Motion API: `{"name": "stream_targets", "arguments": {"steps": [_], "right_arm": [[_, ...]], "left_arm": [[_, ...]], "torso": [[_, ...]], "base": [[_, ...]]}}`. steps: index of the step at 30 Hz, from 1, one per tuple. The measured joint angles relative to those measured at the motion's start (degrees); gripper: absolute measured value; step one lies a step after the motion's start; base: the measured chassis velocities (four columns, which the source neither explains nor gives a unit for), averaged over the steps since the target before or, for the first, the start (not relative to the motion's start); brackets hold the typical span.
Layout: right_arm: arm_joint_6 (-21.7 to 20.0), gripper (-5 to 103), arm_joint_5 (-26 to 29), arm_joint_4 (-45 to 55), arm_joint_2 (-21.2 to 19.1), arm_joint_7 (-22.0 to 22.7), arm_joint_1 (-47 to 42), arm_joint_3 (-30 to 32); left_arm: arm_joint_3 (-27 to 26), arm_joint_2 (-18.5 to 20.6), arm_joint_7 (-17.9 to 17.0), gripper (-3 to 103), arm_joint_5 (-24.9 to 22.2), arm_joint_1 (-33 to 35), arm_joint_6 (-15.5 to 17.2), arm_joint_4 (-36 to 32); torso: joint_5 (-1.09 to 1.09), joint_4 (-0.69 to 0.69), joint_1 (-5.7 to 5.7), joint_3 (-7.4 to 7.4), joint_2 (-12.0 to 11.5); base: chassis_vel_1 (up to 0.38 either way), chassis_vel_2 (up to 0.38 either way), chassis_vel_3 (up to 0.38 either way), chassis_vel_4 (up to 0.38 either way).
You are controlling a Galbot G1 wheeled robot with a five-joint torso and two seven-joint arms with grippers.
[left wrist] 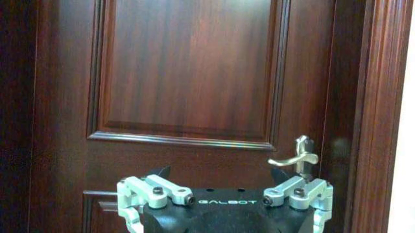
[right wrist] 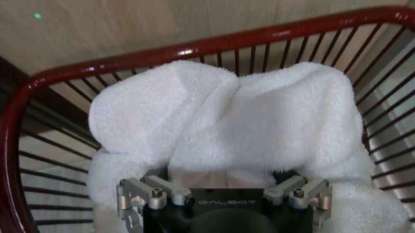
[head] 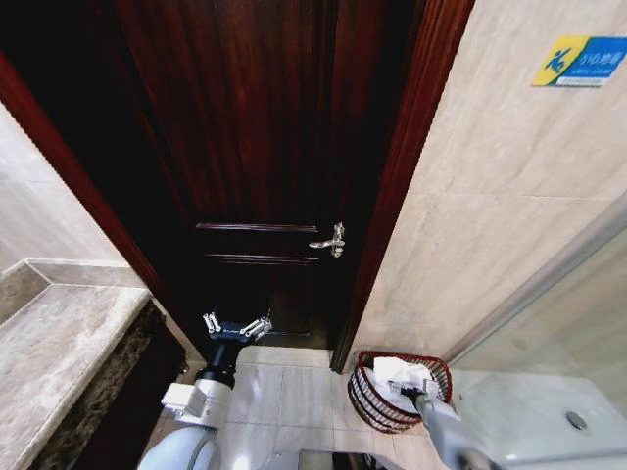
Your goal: Discard the used towel into the hamper.
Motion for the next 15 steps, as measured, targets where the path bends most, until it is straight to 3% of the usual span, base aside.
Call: {"name": "stream_targets", "arguments": {"steps": [15], "right_arm": [[-2.2, 100, -4.6, -1.0, 0.3, -1.4, 2.1, -0.2]], "left_arm": [[0.0, 0.0, 0.0, 100, 0.0, 0.0, 0.0, 0.0]], "torso": [[0.01, 0.01, 0.0, 0.0, 0.0]], "base": [[0.0, 0.0, 0.0, 0.0]]}}
